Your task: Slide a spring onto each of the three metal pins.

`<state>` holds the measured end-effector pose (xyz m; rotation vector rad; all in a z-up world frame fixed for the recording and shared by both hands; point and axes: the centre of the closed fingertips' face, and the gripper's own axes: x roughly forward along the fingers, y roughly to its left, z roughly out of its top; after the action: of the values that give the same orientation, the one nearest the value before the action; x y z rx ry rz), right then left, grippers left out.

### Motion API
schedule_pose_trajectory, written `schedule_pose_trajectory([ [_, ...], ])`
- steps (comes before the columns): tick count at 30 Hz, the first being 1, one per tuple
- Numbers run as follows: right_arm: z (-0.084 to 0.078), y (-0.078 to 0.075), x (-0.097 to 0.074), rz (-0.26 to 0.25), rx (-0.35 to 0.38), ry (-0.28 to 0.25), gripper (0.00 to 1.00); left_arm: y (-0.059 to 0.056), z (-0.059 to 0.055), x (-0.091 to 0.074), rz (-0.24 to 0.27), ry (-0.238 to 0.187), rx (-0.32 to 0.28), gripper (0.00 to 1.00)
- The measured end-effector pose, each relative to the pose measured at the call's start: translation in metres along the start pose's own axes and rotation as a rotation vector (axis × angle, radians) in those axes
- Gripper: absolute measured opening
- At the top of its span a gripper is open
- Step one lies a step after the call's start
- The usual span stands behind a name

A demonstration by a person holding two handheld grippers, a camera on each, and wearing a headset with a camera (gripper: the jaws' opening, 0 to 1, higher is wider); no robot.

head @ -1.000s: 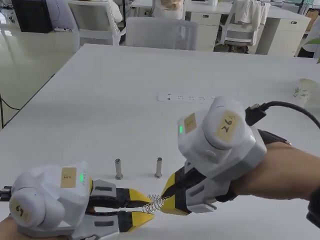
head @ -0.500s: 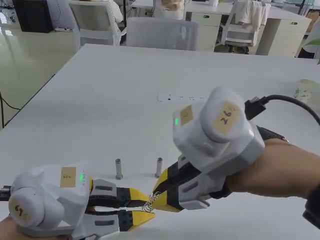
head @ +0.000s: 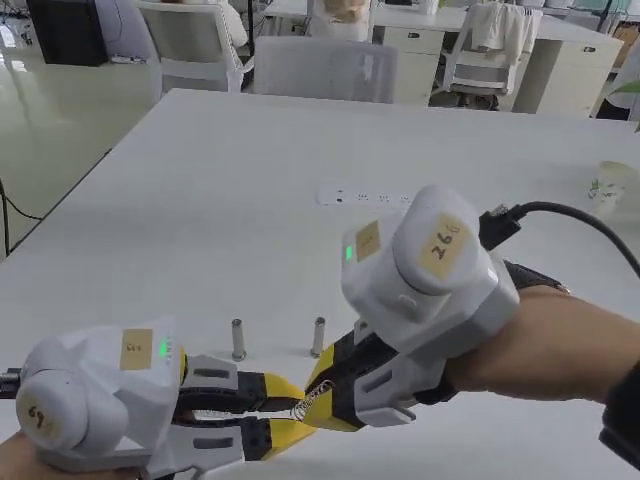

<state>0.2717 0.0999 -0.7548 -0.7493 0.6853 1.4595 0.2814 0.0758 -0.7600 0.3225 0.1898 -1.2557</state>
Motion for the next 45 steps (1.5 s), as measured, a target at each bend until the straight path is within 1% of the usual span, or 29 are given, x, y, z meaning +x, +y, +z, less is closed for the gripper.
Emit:
schedule_pose_trajectory([
  [2,0.0,0.0,0.0,0.0,0.0,0.002,0.09,0.0,0.003,0.0,-0.001,-0.006,0.003,0.02],
  [3,0.0,0.0,0.0,0.0,0.002,0.004,0.09,-0.001,0.002,0.0,-0.001,0.003,0.01,0.02],
  [9,0.0,0.001,-0.001,0.002,0.01,0.004,0.09,-0.002,0.003,0.0,-0.006,-0.009,0.0,0.02],
  [12,-0.001,0.0,0.0,-0.004,0.007,0.009,0.08,-0.002,0.002,0.001,-0.006,-0.009,0.01,0.02],
  [14,-0.001,0.0,0.0,-0.006,0.008,0.01,0.08,-0.001,0.002,0.002,-0.006,-0.009,-0.002,0.03],
  [16,-0.001,-0.002,0.0,-0.011,0.008,0.01,0.08,-0.001,0.001,0.002,-0.003,-0.008,0.002,0.04],
  [20,-0.001,-0.005,-0.001,-0.019,0.012,0.014,0.08,0.001,-0.001,0.002,0.004,-0.005,-0.023,0.11],
  [22,-0.002,-0.007,-0.001,-0.025,0.01,0.019,0.08,0.003,-0.001,0.001,0.01,-0.009,-0.035,0.13],
  [23,-0.002,-0.008,-0.001,-0.026,0.012,0.02,0.08,0.004,-0.001,0.001,0.015,-0.013,-0.048,0.15],
  [27,-0.005,-0.011,-0.004,-0.033,0.016,0.025,0.08,0.007,-0.003,-0.001,0.029,-0.018,-0.072,0.22],
  [32,-0.009,-0.016,-0.009,-0.048,0.03,0.025,0.08,0.012,-0.01,-0.005,0.056,-0.016,-0.119,0.32],
  [34,-0.011,-0.019,-0.011,-0.057,0.033,0.026,0.08,0.012,-0.011,-0.006,0.063,-0.018,-0.127,0.37],
  [36,-0.013,-0.02,-0.013,-0.061,0.038,0.029,0.08,0.014,-0.015,-0.008,0.075,-0.014,-0.139,0.39],
  [38,-0.014,-0.022,-0.014,-0.068,0.039,0.03,0.08,0.016,-0.019,-0.011,0.09,-0.011,-0.157,0.43],
  [42,-0.018,-0.026,-0.017,-0.08,0.046,0.038,0.08,0.02,-0.023,-0.016,0.118,-0.01,-0.186,0.5],
  [45,-0.022,-0.028,-0.02,-0.085,0.052,0.046,0.08,0.023,-0.028,-0.02,0.141,-0.007,-0.209,0.56],
])
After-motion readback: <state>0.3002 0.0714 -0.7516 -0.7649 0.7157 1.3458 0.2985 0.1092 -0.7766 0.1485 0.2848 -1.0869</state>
